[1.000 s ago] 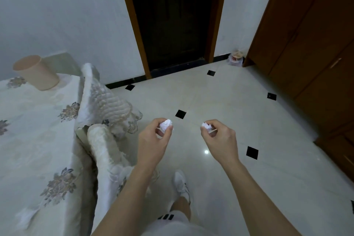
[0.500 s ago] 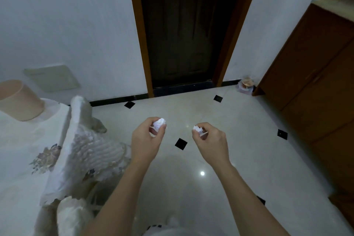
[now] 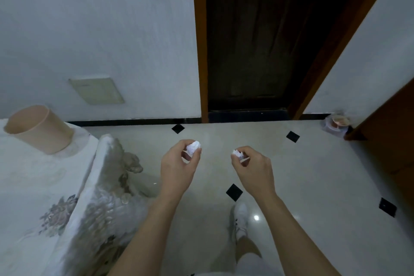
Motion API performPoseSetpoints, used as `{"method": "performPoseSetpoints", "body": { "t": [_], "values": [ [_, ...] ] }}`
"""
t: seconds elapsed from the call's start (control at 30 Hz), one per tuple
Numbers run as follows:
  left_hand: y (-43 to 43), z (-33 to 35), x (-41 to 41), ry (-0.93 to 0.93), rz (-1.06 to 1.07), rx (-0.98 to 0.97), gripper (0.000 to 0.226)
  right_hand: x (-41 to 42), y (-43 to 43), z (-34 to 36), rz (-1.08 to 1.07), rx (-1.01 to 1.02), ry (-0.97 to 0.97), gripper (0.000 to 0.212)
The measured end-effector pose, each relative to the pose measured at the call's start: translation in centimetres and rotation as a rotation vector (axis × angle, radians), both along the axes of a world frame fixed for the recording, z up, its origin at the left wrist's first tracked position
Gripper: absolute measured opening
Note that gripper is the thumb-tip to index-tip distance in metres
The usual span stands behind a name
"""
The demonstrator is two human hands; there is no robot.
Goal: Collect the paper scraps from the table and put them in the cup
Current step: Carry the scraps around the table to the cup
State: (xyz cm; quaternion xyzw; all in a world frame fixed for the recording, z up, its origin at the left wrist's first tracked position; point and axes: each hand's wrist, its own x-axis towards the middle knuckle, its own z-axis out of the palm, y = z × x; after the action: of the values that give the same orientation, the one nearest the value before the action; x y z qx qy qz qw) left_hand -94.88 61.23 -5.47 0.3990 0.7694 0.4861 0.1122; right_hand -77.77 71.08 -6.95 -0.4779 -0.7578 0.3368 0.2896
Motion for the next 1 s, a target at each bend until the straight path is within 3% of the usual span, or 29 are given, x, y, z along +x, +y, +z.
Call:
{"method": "performPoseSetpoints", "body": {
  "t": [0.47,0.67,1.0],
  "values": [
    [20.0,2.2,-11.0,0.039,0.317,-0.026,0.009,-13.9,26.4,2.8,0.316,0.009,0.004,0.007],
    [21.3,1.8,-14.9,0.02,0.471,-0.056,0.007,-20.9,29.8,2.2,0.485,-0.05,0.002,0.002],
    [21.5,0.4,-24.7,-0.001,0.687,-0.086,0.008,-34.7,31.1,1.7,0.669,-0.039,-0.049,0.013]
  ]
}}
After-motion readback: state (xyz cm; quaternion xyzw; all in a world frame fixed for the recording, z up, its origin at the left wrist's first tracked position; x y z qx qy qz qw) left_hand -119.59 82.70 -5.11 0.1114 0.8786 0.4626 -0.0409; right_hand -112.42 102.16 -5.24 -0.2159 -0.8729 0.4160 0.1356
